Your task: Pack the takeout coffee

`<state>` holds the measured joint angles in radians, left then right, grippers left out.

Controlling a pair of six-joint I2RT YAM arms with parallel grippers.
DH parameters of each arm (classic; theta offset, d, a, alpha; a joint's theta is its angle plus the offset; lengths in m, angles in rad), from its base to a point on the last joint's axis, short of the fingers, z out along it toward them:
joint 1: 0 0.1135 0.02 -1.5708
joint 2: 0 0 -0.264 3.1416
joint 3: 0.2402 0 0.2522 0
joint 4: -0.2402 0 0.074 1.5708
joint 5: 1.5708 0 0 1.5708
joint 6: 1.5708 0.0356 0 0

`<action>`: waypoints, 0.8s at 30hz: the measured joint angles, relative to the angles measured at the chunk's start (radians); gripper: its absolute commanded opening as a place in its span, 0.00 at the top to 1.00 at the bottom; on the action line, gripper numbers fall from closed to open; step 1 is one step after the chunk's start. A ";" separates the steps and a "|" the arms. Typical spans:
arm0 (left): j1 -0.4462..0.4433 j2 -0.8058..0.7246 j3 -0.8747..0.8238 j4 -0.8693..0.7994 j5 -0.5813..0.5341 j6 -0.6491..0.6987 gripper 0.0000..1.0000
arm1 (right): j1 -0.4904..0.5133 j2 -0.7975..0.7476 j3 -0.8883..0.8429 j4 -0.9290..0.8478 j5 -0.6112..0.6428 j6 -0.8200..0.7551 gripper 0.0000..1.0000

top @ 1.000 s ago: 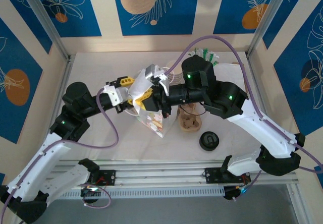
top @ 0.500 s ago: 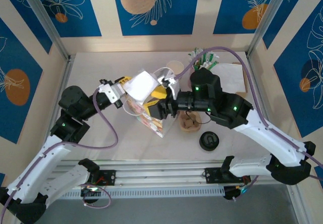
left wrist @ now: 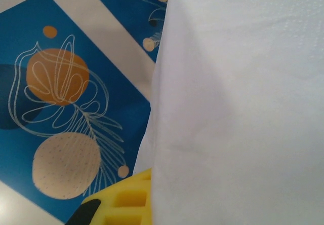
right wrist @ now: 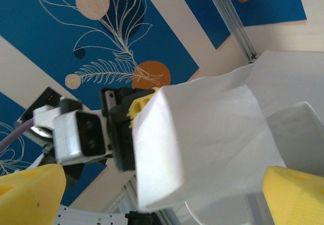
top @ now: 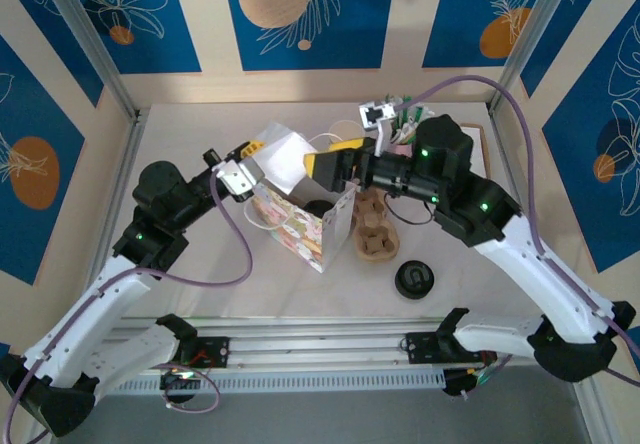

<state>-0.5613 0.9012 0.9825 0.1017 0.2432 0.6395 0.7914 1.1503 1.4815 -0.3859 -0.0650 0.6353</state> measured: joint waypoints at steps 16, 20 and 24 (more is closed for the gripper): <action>0.000 -0.055 0.004 0.143 0.191 -0.325 1.00 | -0.013 0.109 -0.009 0.092 -0.157 0.027 0.01; -0.004 -0.057 0.005 0.170 0.198 -0.417 1.00 | -0.012 0.108 -0.057 0.171 -0.228 0.018 0.11; -0.007 -0.056 0.008 0.195 0.203 -0.496 1.00 | -0.008 0.097 -0.093 0.216 -0.282 -0.003 0.30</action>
<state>-0.5682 0.8452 0.9909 0.2970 0.4458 0.1440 0.7837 1.2472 1.3888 -0.1696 -0.3473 0.6327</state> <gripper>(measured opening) 0.057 0.777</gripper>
